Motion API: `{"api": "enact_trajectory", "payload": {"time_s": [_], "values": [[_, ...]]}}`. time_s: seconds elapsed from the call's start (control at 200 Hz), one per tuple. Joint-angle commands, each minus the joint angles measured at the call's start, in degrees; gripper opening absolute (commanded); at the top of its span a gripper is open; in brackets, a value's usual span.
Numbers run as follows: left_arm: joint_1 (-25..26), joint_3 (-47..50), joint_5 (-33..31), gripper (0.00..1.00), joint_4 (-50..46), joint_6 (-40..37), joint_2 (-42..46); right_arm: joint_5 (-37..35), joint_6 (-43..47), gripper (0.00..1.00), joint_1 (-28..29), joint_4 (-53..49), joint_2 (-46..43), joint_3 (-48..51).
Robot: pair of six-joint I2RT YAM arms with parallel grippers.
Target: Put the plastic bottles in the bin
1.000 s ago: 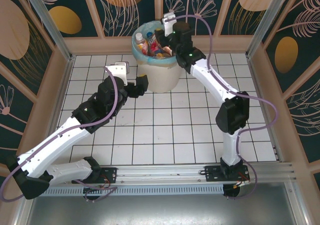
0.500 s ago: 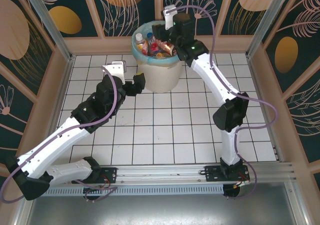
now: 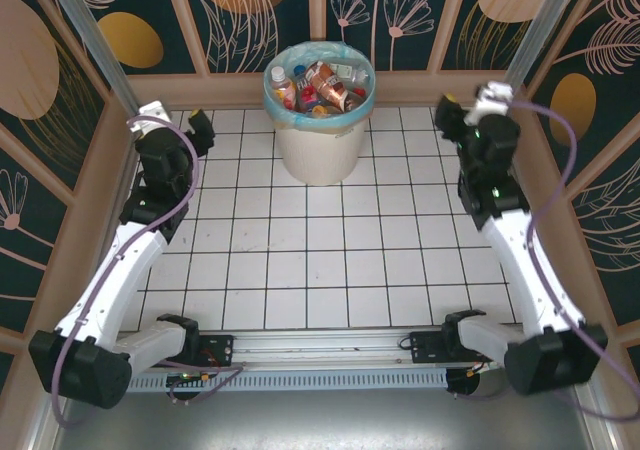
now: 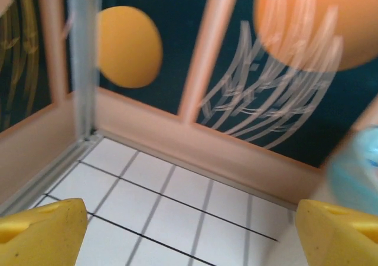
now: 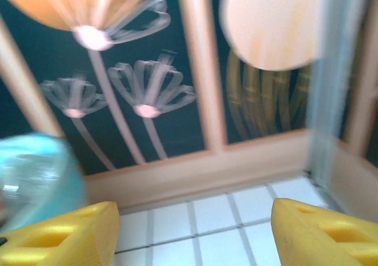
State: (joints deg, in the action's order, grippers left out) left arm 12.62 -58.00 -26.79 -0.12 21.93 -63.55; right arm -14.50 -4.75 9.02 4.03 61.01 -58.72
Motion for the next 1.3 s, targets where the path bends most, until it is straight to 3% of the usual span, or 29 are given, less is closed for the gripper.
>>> {"api": "enact_trajectory", "payload": {"time_s": [0.0,0.195,0.355,0.41,0.53,0.631,0.696,0.756,1.001,1.021,1.041,1.056,1.296], "values": [[-5.16,7.37,2.5,0.91,8.16,3.57,-1.98,-2.15,-0.26,0.69,-4.38,9.28,-3.99,13.99],[-6.56,23.52,-4.72,0.91,27.27,0.72,-5.72,-0.19,2.58,0.69,-8.39,32.42,-4.27,37.27],[-6.69,33.66,-8.11,0.91,44.39,-3.67,-9.66,4.87,2.89,0.69,-8.5,53.86,5.72,46.39],[-6.85,36.55,-6.91,0.91,51.59,-6.05,-11.33,8.16,3.17,0.69,-8.65,61.74,9.67,48.87],[-7.38,37.79,0.58,0.9,56.11,-12.37,-11.46,13.32,5.07,0.68,-9.35,73.86,18.97,52.18],[-7.7,39.14,3.58,0.89,60.49,-18.25,-12.46,16.56,3.94,0.69,-11.34,95.96,31.4,56.51],[-7.88,38.94,3.81,0.89,56.76,-18.58,-11.26,17.1,3.02,0.7,-12.03,85.65,27.21,54.77],[-7.88,40.97,6.05,0.89,58.57,-18.22,-11.36,15.45,2.2,0.71,-12.31,87.4,29.08,54.12],[-8.9,47.07,8.42,0.92,79.84,-17.51,-24.4,10.5,0.18,0.75,-12.35,82.41,28.34,52.02],[-8.92,47.34,7.44,0.93,81.79,-17.3,-25.08,10.46,0.14,0.82,-12.34,82.45,28.34,52.07],[-9.16,47.16,6.95,0.93,80.28,-16.55,-24.46,10.47,0.18,0.96,-12.31,82.45,28.36,52.05],[-9.31,46.78,6.66,0.94,77.89,-16.02,-23.68,10.44,0.18,0.99,-12.35,82.52,28.33,52.04],[-9.81,45.76,6.73,0.99,76.01,-15.61,-23.81,10.22,0.18,0.99,-12.26,82.31,28.34,51.95]]}}
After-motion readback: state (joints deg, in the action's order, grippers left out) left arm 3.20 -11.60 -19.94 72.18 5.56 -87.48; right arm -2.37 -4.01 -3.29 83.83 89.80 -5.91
